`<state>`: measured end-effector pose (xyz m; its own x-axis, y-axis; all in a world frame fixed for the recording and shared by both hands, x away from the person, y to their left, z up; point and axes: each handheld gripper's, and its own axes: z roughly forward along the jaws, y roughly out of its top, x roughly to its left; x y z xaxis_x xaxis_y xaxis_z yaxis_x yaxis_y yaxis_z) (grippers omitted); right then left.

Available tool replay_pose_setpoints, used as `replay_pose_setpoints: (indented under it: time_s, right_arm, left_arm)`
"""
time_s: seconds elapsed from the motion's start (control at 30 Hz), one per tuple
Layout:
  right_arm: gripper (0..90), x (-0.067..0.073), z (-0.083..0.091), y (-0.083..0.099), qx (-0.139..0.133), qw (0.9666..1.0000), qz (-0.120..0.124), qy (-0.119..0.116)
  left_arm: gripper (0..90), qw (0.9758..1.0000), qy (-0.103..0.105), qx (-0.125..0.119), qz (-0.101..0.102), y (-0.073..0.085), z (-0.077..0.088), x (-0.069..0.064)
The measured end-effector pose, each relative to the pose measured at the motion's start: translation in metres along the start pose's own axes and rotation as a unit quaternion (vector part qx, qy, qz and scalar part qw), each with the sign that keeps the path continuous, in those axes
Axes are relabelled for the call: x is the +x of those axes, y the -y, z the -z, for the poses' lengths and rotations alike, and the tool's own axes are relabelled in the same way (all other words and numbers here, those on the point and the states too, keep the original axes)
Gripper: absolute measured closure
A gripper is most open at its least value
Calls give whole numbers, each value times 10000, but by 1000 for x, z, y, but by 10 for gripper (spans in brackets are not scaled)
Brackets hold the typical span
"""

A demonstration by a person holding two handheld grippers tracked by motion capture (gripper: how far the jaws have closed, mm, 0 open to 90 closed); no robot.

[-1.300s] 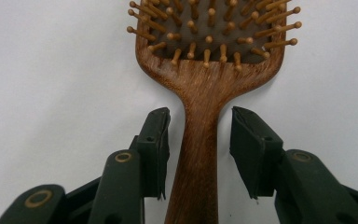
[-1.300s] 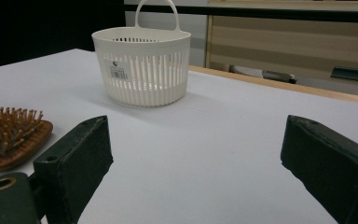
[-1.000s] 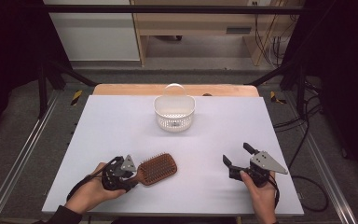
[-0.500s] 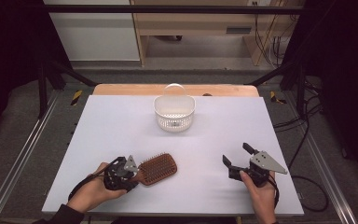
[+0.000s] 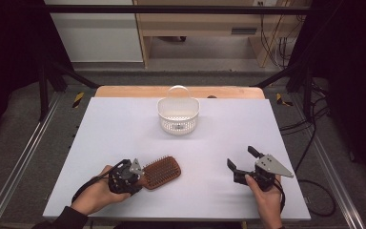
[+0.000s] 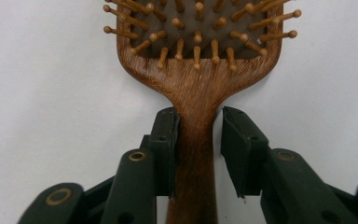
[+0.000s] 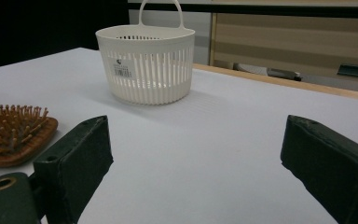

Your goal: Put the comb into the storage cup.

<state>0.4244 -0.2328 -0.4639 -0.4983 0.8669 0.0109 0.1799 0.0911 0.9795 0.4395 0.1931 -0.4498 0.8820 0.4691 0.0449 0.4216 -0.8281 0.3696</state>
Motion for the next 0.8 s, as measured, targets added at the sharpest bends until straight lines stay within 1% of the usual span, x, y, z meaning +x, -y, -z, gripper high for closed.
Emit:
replay_pose_setpoints:
  time_s: [0.07,0.2,0.3,0.43,0.47,0.5,0.57,0.63,0.67,0.73,0.77,0.8]
  right_arm:
    - [88,0,0,0,2,10000,8,4]
    - [88,0,-1,0,4,10000,-1,-4]
    - [88,1,-1,0,11,10000,-18,-26]
    - [87,1,-1,1,9,10000,-32,-57]
    - [87,2,-1,1,6,10000,-34,-61]
    - [86,2,-1,0,8,10000,-46,-79]
    - [86,1,-1,0,0,10000,-35,-83]
    - [85,1,-1,0,-15,9999,-54,-85]
    - [85,1,-1,0,-17,9999,-58,-85]
    - [84,1,-1,0,-27,9999,-85,-104]
    - [81,1,-1,0,-26,9999,-97,-114]
    - [77,1,-1,0,-27,9999,-108,-118]
  left_arm:
    - [693,10000,10,-7,35,0,0,0]
    - [712,9999,-58,15,111,0,0,-3]
    - [718,9999,-69,-29,129,1,0,-3]
    - [721,9997,-207,-130,73,4,0,-7]
    - [721,9994,-289,-164,-33,5,0,-10]
    - [721,9993,-312,-184,-61,5,0,-10]
    - [722,9990,-347,-276,-8,7,1,-11]
    - [722,9983,-414,-402,36,8,3,-11]
    - [722,9979,-414,-495,81,8,4,-11]
    - [722,9958,-537,-728,98,6,8,-11]
    - [721,9950,-582,-804,107,5,10,-12]
    - [721,9931,-658,-957,139,4,12,-13]
